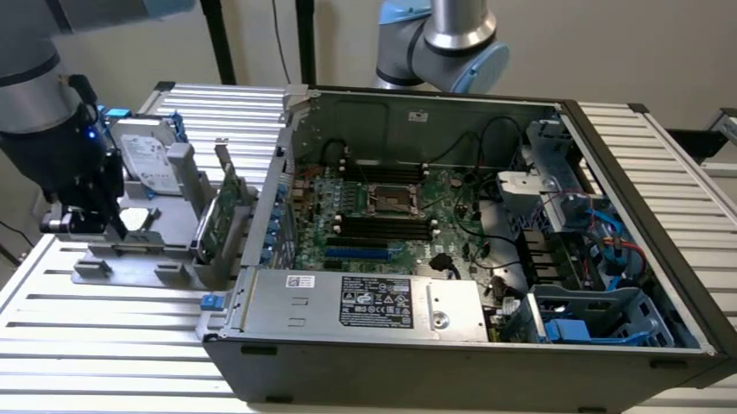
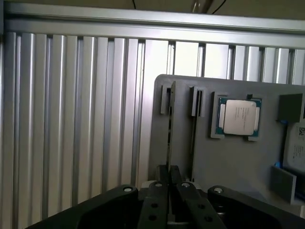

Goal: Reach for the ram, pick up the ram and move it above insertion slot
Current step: 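Pick up the ram and move it above insertion slot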

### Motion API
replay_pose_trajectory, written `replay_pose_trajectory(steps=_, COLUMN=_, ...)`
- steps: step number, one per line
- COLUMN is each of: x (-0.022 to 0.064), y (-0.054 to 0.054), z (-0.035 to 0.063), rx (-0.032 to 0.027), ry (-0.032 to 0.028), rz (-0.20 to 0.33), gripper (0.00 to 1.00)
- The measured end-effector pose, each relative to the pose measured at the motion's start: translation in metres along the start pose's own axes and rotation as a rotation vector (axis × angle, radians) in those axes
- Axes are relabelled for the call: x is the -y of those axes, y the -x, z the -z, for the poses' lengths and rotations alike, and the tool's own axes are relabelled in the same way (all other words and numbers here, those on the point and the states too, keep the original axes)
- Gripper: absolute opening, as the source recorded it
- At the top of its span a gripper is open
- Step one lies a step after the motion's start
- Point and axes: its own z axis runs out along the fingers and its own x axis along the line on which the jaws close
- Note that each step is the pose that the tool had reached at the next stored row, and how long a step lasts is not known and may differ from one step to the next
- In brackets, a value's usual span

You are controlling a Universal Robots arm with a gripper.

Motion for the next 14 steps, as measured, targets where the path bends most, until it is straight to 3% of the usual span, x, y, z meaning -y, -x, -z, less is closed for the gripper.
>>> replay_pose_trajectory(steps=7, x=0.0109, y=0.000, z=0.0323, rx=0.0001, ry=0.0016, rz=0.000, gripper=0.13)
replay_pose_trajectory(steps=14, x=0.0349, y=-0.001, z=0.0650, rx=0.0002, ry=0.0044, rz=0.000, gripper=0.13)
